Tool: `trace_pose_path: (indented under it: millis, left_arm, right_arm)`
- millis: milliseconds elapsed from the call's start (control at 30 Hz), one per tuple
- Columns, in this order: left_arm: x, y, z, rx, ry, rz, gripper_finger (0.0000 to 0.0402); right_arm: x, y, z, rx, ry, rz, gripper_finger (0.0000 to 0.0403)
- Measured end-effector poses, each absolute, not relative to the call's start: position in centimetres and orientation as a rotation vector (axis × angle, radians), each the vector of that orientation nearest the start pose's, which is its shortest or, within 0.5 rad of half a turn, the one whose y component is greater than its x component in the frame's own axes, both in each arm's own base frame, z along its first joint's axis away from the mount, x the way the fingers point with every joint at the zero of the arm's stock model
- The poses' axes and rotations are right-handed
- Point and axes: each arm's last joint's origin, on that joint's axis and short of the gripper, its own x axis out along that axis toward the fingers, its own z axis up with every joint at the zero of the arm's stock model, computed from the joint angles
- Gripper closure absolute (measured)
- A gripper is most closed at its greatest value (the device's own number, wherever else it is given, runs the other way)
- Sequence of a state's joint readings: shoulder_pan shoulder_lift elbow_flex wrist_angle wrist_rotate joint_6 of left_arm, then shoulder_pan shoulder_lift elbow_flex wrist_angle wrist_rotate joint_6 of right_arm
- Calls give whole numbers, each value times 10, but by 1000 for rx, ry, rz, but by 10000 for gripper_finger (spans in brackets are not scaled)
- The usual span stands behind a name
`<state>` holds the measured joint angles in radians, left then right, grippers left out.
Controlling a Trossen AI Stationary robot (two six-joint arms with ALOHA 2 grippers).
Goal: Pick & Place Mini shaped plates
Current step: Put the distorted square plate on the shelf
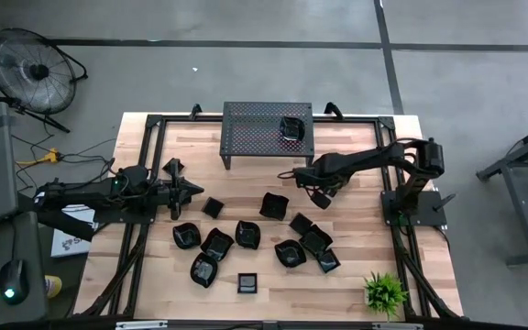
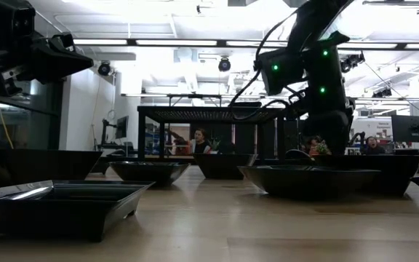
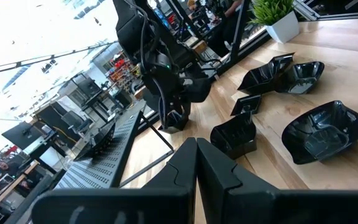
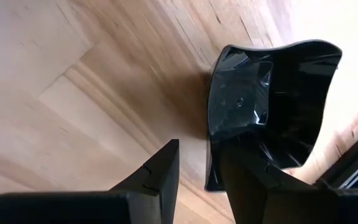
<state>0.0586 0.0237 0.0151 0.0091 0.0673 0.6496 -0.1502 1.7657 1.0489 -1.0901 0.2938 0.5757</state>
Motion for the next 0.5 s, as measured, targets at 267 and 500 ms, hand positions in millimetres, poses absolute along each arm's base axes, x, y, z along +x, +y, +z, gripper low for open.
trace_pose_path:
  millis: [267,500]
  left_arm:
    - [98,4,168,650,-3,-8,399]
    - [98,4,168,649,-3,-8,399]
  right_arm:
    - [269,-60,150,286,1643,-859,295]
    - [270,-66,149,283,1635,-846,295]
